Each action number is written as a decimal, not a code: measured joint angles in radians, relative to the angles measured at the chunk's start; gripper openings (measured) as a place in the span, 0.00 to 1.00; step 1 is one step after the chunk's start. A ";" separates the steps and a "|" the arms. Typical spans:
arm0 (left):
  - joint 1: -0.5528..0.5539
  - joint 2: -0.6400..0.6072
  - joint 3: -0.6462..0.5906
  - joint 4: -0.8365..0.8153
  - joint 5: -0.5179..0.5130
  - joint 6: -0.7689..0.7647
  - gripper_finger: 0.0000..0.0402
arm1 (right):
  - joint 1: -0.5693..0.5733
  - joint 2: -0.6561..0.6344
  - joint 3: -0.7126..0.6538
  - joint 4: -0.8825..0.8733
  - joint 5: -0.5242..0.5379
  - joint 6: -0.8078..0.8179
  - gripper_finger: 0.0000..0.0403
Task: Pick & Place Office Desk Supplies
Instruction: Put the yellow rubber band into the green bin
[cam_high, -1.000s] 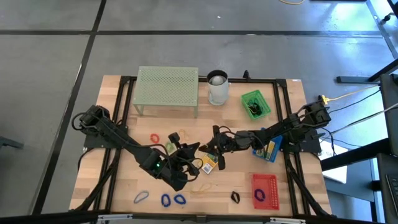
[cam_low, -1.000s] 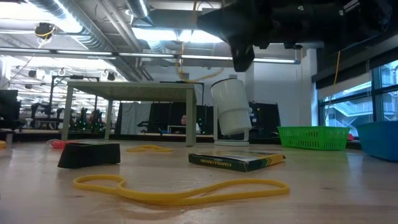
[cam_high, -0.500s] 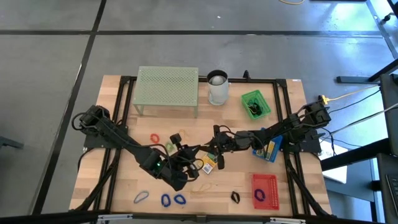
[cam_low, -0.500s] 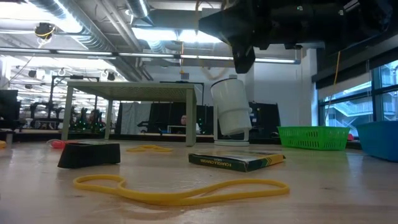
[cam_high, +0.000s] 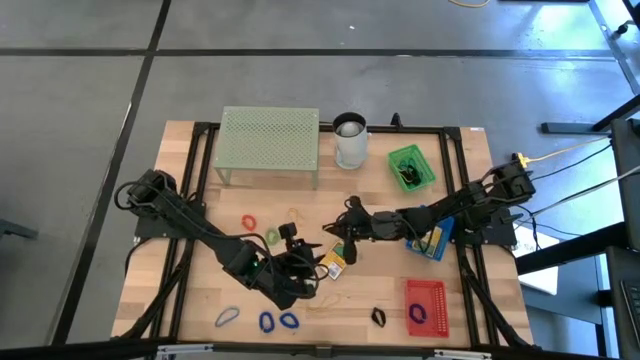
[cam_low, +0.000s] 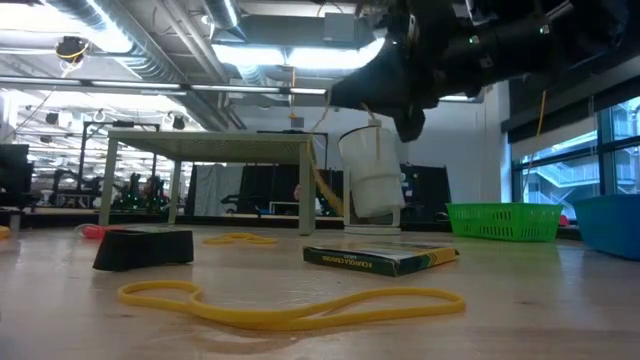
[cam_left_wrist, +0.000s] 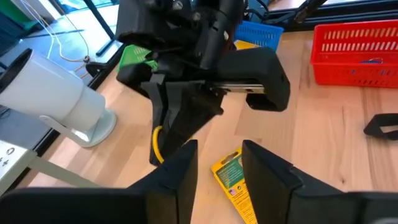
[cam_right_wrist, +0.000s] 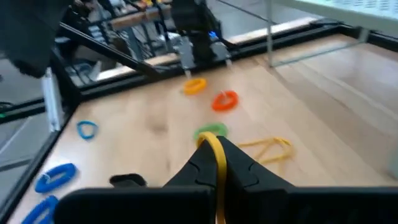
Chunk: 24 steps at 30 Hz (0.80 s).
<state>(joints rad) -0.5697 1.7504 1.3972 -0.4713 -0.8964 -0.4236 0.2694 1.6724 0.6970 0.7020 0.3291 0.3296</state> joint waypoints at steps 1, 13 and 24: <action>0.000 0.000 0.000 -0.002 0.001 0.000 0.31 | 0.002 -0.017 0.006 -0.051 0.017 -0.001 0.00; 0.000 0.000 0.000 -0.004 0.001 0.009 0.31 | 0.007 -0.238 0.183 -0.964 0.312 0.099 0.00; 0.000 0.000 0.000 -0.009 0.001 0.025 0.32 | -0.108 -0.462 0.215 -1.500 0.459 0.388 0.00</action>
<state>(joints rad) -0.5697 1.7504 1.3972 -0.4804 -0.8953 -0.3990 0.1610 1.2108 0.9119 -0.7983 0.7883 0.7174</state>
